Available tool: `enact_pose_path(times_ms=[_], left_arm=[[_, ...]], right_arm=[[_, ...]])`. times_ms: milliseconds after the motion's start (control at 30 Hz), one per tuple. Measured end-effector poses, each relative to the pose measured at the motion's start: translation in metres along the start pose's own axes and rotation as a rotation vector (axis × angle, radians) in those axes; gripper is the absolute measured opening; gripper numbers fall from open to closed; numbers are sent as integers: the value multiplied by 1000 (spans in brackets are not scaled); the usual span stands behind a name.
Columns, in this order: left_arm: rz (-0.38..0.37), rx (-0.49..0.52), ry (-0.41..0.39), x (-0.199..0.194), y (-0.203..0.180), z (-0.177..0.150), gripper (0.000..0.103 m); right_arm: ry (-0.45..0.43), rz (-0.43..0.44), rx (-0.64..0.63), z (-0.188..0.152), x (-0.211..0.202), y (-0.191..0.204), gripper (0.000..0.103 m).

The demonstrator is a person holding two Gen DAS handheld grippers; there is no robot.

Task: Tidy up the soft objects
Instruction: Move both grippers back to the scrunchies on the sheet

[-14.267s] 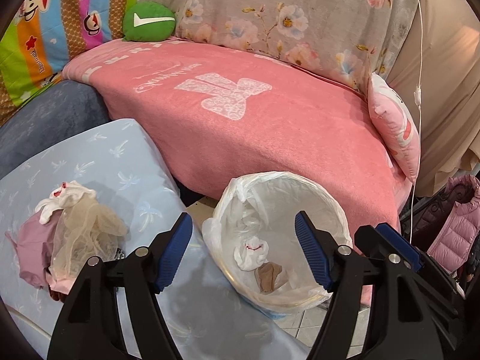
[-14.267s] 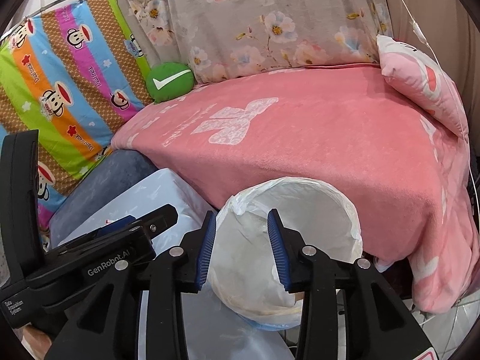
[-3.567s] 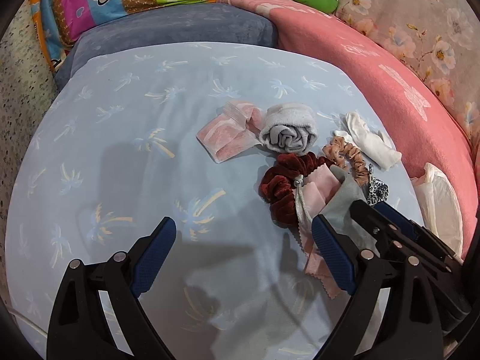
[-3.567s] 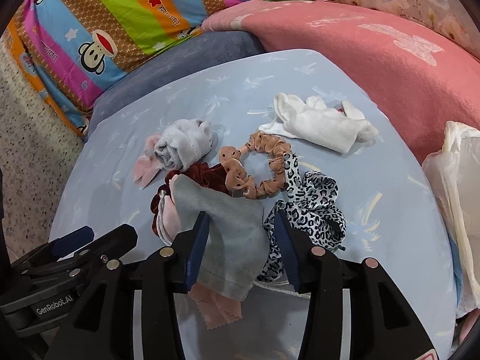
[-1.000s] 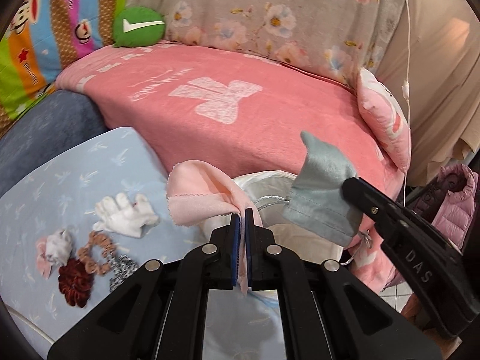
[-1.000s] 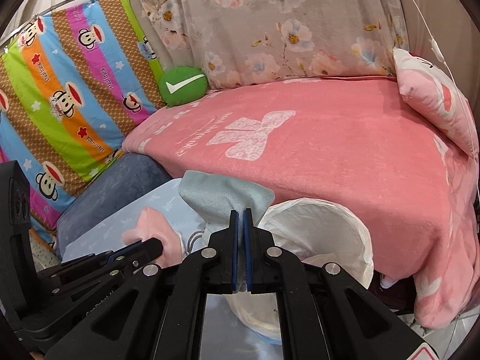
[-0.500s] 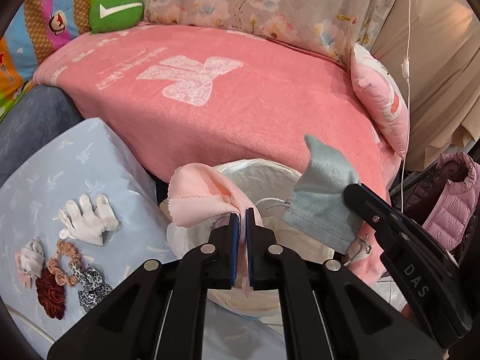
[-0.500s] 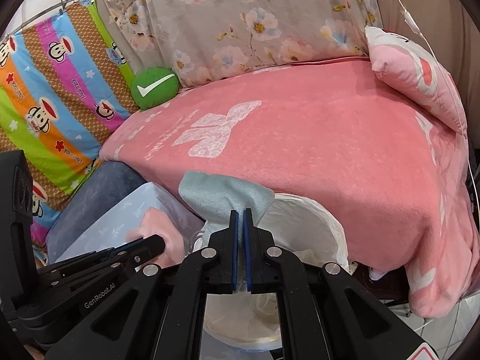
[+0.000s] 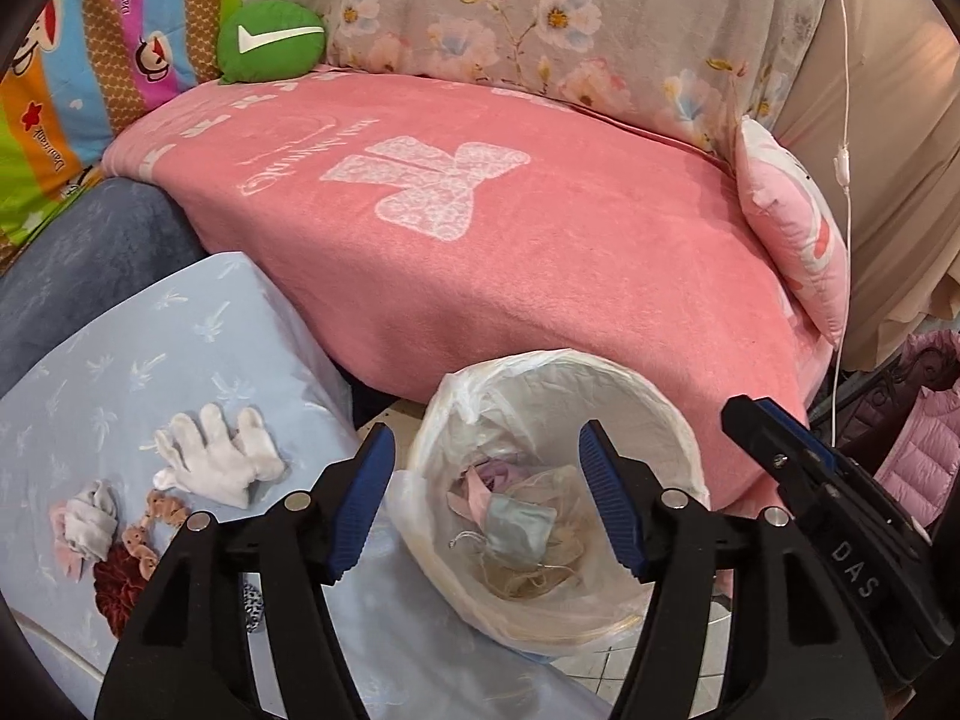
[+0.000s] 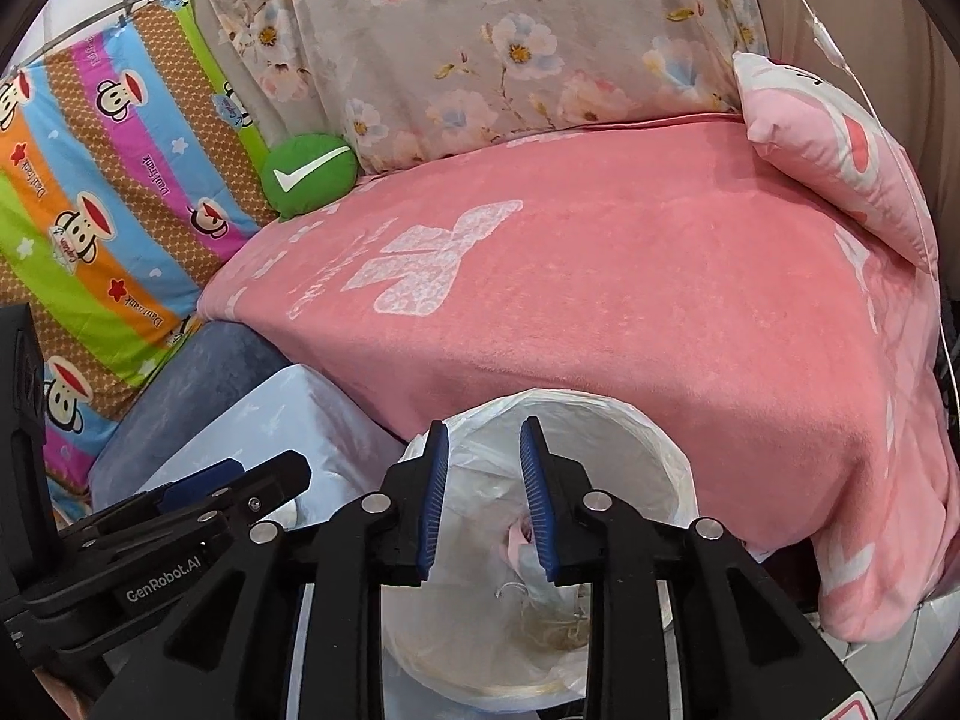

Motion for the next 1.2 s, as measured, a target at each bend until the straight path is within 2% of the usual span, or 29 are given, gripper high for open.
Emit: enact_pose_path(times_ms=[267, 533, 600, 1200], left_arm=[[72, -13, -53, -12, 27, -10, 61], [129, -33, -72, -22, 52, -20, 61], [152, -42, -79, -26, 61, -22, 62], [275, -144, -106, -51, 142, -43, 77]], right_arm=[[27, 39, -46, -18, -6, 25, 26], [58, 86, -93, -33, -7, 58, 26], [59, 93, -103, -35, -8, 66, 32], [125, 186, -216, -61, 3, 148, 43]])
Point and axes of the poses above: each gripper's, at about its wrist camera, not at the fingertips, and x roughly the way its jaws point, y to its left, z to its top, the point moved 2 cm from there along x, roughly the way its jaws point, and after that the axes turned 12 degrees about -x, right-handed, at the moved point
